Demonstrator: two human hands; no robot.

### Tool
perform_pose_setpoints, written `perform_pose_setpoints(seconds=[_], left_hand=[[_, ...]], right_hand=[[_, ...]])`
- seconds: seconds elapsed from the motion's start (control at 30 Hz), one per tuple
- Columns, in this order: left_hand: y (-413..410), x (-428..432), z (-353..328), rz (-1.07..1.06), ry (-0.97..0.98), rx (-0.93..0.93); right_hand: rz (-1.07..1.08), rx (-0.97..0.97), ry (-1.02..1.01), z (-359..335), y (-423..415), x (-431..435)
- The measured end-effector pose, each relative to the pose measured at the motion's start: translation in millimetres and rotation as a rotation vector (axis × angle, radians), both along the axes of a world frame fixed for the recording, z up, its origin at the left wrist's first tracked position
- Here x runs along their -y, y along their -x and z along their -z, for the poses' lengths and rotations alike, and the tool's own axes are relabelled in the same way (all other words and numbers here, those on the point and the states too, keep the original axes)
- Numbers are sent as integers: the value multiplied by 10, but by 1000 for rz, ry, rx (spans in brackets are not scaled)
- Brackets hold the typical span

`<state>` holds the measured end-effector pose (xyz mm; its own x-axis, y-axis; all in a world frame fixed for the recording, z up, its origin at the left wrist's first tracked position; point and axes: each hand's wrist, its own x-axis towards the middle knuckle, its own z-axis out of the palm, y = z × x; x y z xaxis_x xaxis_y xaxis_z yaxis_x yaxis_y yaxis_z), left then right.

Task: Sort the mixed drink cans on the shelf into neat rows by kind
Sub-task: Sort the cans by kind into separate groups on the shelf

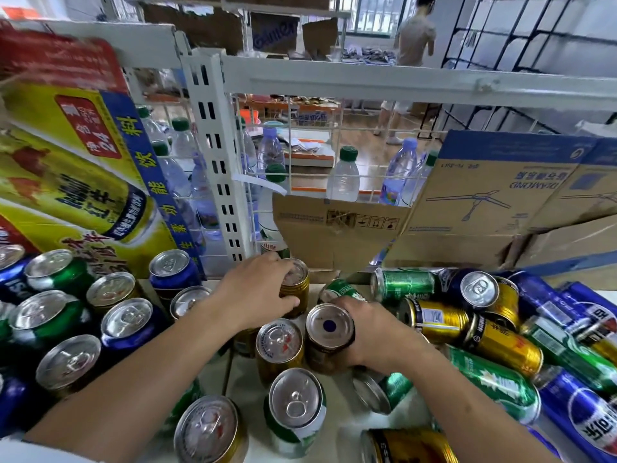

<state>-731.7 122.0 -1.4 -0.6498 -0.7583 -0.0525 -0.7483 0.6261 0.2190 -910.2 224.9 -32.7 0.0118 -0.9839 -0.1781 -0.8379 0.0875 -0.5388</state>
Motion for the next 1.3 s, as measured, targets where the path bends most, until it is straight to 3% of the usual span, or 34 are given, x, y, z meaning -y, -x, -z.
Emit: perform_pose_setpoints(seconds=[0.17,0.27,0.53,0.77,0.8,0.87,0.93,1.1,1.3], left_hand=[[52,-168,-98,104,-375,-215],[141,-190,-135,125,-350,-159],[91,-70,-147,9,-562,-256],[-58,-45,-156,-192,-926,-588],[-64,-56,-153,-196,-926,-593],[-88,-52,-140,-127,-723,-475],[-121,-55,-144,-27,-490,-284],[-138,-119,-44,124,-242,153],[-182,-75,-14,54,-237,203]], right_hand=[[123,192,66,-50,8,7],[167,219,104,-80,-22,-8],[295,446,232,-23,-102,-127],[242,481,193,-54,6,-151],[259,486,220,-76,25,-145],[270,418,247,-121,53,-108],[243,247,197,-178,60,-63],[49,-170,62,-98,-64,25],[5,-76,-16,-85,-128,87]])
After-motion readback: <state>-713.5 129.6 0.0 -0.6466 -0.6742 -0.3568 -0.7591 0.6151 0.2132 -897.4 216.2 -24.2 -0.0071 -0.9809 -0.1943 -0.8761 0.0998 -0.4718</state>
